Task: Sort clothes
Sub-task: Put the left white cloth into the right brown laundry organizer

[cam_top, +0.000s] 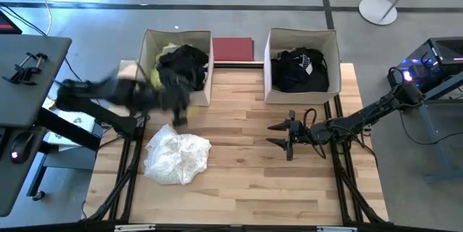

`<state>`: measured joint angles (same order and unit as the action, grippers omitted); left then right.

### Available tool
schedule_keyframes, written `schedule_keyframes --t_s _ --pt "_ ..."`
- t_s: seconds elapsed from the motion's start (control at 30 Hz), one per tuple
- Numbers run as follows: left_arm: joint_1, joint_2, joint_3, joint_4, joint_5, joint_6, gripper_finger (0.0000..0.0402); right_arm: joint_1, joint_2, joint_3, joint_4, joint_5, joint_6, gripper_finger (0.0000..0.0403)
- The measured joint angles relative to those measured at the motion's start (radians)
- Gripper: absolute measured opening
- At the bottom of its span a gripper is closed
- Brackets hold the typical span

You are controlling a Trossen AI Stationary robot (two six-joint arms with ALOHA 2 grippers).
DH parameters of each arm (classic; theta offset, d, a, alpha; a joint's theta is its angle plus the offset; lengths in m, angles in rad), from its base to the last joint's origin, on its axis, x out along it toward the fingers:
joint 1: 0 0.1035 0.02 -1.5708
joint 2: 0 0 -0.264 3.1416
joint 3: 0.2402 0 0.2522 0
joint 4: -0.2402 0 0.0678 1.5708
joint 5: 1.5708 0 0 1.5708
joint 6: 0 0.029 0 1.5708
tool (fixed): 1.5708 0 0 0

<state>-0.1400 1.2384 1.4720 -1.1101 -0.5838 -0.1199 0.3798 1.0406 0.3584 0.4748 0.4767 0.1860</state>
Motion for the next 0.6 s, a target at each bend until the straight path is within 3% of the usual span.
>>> schedule_keyframes --t_s 0.13,0.27,0.47,0.6 --pt "-0.240 0.054 -0.054 -0.012 -0.088 -0.180 0.0106 0.000 0.000 0.000 0.000 0.000 0.000 0.0197" --pt "-0.396 0.125 -0.110 -0.049 -0.042 -0.428 0.0096 0.000 0.000 0.000 0.005 0.000 0.000 0.0197" --pt "-0.524 0.224 -0.239 -0.082 0.024 -0.785 0.0094 0.000 0.000 0.000 0.005 0.000 -0.007 0.0197" --pt "-0.535 0.250 -0.381 -0.061 0.046 -1.043 0.0097 0.000 0.000 0.000 0.005 0.000 -0.011 0.0197"
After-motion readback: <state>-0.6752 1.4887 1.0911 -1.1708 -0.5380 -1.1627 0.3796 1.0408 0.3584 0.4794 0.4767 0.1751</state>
